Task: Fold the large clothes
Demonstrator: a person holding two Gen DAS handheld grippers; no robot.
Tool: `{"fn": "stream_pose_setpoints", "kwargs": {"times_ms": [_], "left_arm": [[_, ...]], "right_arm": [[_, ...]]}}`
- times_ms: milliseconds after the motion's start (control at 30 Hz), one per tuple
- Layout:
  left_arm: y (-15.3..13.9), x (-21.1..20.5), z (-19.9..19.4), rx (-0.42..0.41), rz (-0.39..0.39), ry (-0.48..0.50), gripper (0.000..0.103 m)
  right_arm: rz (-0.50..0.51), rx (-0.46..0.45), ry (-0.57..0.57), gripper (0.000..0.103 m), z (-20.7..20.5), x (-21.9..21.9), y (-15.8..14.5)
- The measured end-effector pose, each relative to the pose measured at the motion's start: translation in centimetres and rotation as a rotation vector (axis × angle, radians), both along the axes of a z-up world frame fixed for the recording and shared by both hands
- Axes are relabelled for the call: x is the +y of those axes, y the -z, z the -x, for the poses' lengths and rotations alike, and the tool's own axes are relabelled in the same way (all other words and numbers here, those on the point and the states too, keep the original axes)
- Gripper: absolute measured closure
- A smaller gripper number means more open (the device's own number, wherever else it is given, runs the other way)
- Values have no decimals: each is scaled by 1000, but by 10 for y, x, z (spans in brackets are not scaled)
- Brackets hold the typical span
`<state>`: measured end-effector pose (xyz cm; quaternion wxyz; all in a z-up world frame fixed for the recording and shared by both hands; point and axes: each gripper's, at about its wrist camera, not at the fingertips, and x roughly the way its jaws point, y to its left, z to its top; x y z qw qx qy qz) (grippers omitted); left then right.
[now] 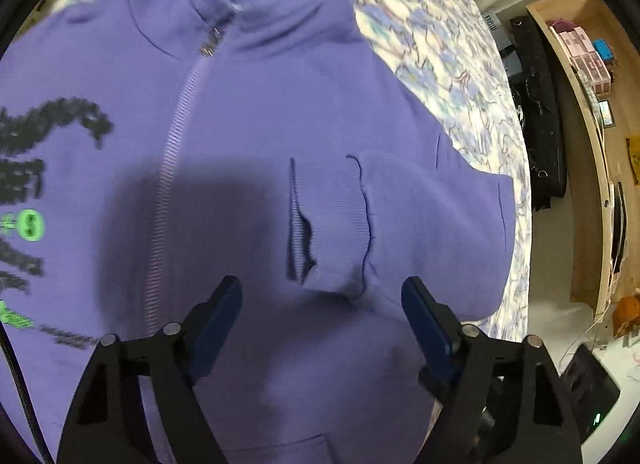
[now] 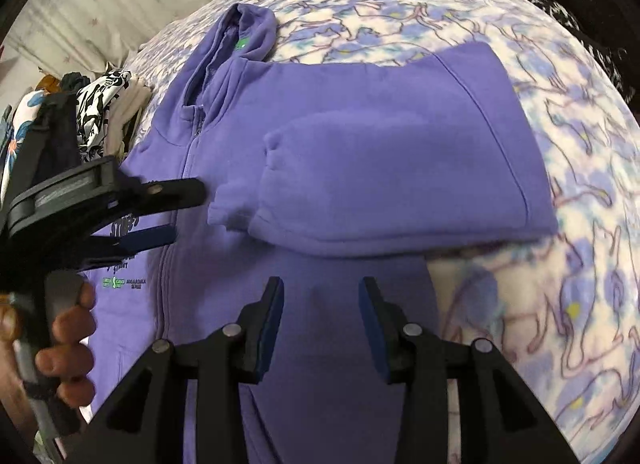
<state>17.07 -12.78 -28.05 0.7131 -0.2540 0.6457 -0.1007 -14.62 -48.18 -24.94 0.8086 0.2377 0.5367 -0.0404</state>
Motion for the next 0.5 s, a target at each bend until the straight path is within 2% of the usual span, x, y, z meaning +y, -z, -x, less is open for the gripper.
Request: {"fn": "stream_pose_setpoints", "kwargs": {"times_ms": [67, 100, 133, 167, 233, 267, 300, 367, 433, 500], "left_arm": [[9, -7, -4, 13, 6, -1, 27], [15, -11, -6, 25, 14, 0, 34], [19, -15, -8, 33, 23, 2, 46], [24, -19, -10, 43, 33, 7, 53], [27, -28, -12, 51, 27, 16, 83], [27, -32, -13, 47, 20, 18, 91], [24, -34, -14, 39, 10, 16, 95], [16, -38, -15, 5, -24, 13, 96], [-4, -42, -15, -64, -92, 32, 97], [-34, -45, -14, -163, -192, 57, 97]], "right_arm": [[-8, 2, 2, 64, 3, 0, 2], [-11, 2, 1, 64, 4, 0, 3], [-13, 2, 1, 64, 5, 0, 4], [-14, 2, 1, 64, 6, 0, 4], [-18, 2, 1, 64, 7, -2, 4], [-18, 3, 3, 64, 8, -3, 4], [-17, 3, 6, 64, 9, -5, 4], [-15, 1, 10, 64, 10, -8, 2], [-6, -2, 14, 64, 12, -10, 1], [-6, -4, 22, 64, 14, -13, -2]]}}
